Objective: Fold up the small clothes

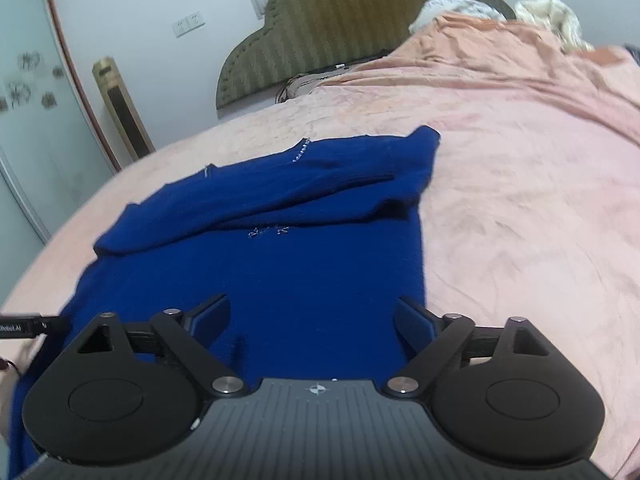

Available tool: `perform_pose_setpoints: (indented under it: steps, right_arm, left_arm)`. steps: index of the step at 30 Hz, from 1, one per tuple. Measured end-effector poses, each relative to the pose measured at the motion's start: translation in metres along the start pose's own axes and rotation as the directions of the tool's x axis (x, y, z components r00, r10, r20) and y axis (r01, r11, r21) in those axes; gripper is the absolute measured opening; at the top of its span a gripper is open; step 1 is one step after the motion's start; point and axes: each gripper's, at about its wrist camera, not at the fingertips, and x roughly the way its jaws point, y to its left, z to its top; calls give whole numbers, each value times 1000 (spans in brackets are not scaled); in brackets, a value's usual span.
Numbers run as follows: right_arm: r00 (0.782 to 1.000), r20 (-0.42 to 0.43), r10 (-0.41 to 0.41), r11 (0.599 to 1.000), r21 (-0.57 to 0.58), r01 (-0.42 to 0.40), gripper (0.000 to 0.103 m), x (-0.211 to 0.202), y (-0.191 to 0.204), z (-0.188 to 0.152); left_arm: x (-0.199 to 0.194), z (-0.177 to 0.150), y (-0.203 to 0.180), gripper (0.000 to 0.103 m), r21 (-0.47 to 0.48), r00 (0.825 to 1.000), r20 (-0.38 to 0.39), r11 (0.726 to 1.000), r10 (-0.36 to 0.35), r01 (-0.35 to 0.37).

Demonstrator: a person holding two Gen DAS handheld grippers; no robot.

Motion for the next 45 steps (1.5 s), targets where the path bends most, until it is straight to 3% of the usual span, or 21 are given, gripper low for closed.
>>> perform_pose_setpoints:
  steps: [4, 9, 12, 13, 14, 15, 16, 17, 20, 26, 28, 33, 39, 42, 43, 44, 45]
  right_arm:
    - [1000, -3, -11, 999, 52, 11, 81, -9, -20, -2]
    - [1000, -12, -23, 995, 96, 24, 66, -16, -40, -9]
    - [1000, -22, -1, 996, 86, 3, 50, -14, -38, -10]
    - [1000, -30, 9, 997, 77, -7, 39, -13, -36, -10]
    - [999, -39, 22, 997, 72, -20, 27, -10, -34, -11]
    - [998, -46, 33, 997, 68, -30, 22, -8, -32, -11]
    - [998, -45, 35, 997, 64, -32, 13, -7, -30, -11]
    - [998, -45, 37, 998, 61, -34, 9, -5, -29, -11]
    - [998, -37, 45, 998, 51, -43, 7, -5, -25, -10]
    - [993, 31, 116, 993, 33, -117, 7, -17, -9, 25]
    - [992, 56, 112, 994, -2, -112, 7, -15, -5, 43]
    - [995, 89, 52, 996, -84, -44, 6, 15, 5, 79]
    - [995, 72, -68, 987, -137, 78, 7, 62, 4, 92]
    - [990, 37, -138, 983, -117, 142, 22, 74, 1, 83]
    - [989, 31, -143, 984, -103, 145, 23, 72, -2, 81]
    - [989, 31, -144, 984, -99, 147, 23, 67, -3, 76]
    - [988, 33, -151, 982, -112, 153, 25, 62, -3, 72]
  left_arm:
    - [6, 2, 17, 88, -90, 995, -22, 991, -99, 96]
    - [16, 7, 11, 88, -90, 986, -6, 982, -169, 168]
    - [24, 11, 6, 87, -87, 979, 10, 976, -201, 201]
    - [25, 13, 5, 87, -91, 978, 14, 973, -209, 210]
    - [27, 14, 4, 78, -93, 976, 15, 971, -218, 218]
    - [27, 14, 2, 62, -85, 974, 17, 971, -224, 225]
    - [29, 15, 0, 24, -77, 975, 8, 972, -220, 220]
    - [31, 15, -1, 16, -75, 978, -5, 975, -208, 207]
    - [26, 16, -4, 9, -77, 977, 1, 974, -213, 212]
    - [6, 36, -18, 9, -26, 971, 84, 973, -226, 229]
    - [10, 48, -22, 9, -16, 975, 95, 979, -199, 201]
    - [32, 72, -33, 9, 28, 988, 140, 998, -60, 57]
    - [61, 78, -31, 12, 25, 997, 75, 1000, -17, 16]
    - [53, 70, -25, 28, 14, 998, 60, 1000, -7, 6]
    - [50, 67, -22, 45, 13, 998, 58, 1000, 0, 0]
    - [45, 64, -18, 69, 10, 998, 61, 1000, 9, -10]
    - [38, 60, -14, 77, 4, 997, 75, 1000, 22, -22]
